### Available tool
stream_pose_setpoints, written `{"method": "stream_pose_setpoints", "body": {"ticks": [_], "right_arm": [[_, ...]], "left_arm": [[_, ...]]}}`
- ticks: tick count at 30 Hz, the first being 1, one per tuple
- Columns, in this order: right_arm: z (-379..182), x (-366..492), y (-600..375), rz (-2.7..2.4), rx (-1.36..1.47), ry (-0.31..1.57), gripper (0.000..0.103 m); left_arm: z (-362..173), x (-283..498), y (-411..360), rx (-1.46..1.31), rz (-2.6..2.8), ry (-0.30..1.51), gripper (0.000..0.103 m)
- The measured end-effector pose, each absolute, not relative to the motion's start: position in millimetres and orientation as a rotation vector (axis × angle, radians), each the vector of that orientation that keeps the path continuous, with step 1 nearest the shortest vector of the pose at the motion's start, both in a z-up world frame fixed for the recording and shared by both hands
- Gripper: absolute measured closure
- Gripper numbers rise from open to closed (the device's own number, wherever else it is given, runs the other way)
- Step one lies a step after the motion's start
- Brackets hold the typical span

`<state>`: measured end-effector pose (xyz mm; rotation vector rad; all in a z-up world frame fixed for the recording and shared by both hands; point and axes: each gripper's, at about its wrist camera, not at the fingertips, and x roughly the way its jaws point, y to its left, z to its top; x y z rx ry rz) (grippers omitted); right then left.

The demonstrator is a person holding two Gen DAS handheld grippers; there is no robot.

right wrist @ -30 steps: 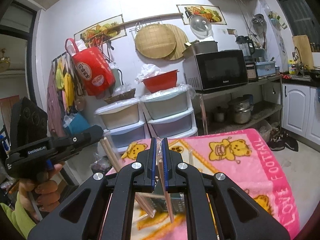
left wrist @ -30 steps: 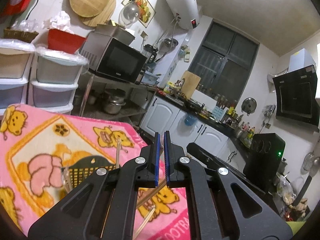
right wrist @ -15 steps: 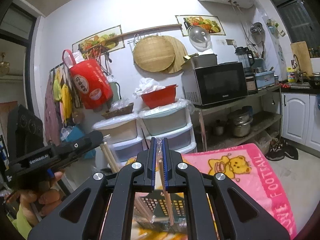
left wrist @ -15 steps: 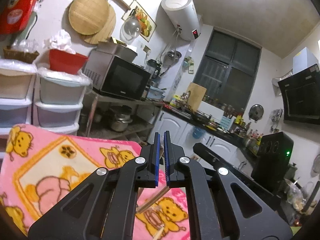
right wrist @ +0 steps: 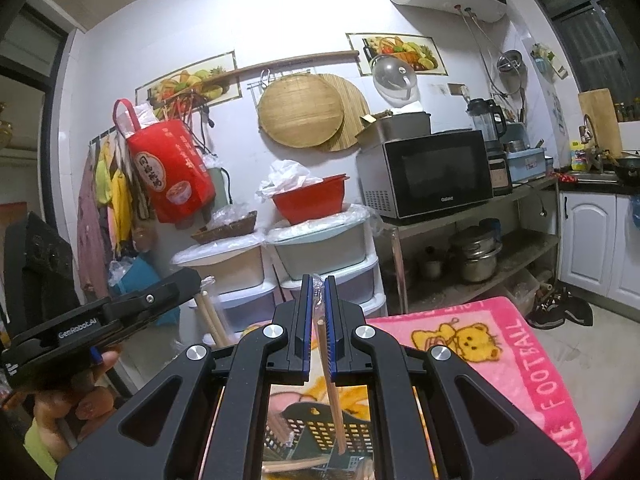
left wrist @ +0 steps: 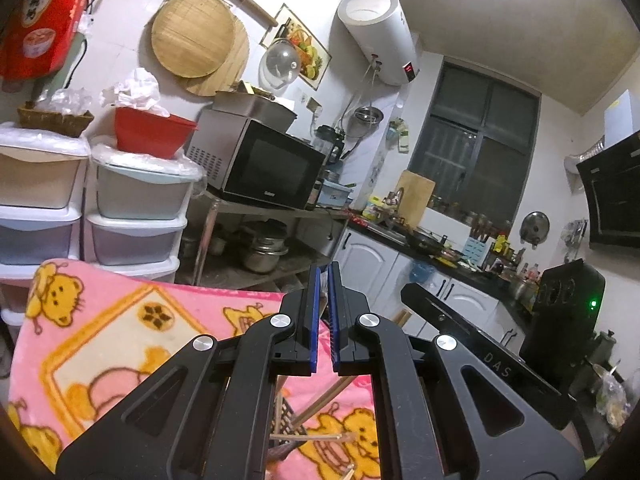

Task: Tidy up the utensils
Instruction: 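Lift the chopstick pair upright with both tools over the caddy, then lower the chopsticks into the caddy and open both tools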

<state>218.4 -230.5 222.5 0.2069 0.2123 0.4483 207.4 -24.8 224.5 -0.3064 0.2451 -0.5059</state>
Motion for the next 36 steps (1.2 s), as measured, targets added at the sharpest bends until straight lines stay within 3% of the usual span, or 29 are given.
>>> {"method": "stream_pose_setpoints", "body": {"ticks": [36], "right_arm": [[152,261,-208,0.428,0.181,0.377,0.096]], "left_arm": [[146,248,-39,-0.256,-0.434,0.417,0.101]]}}
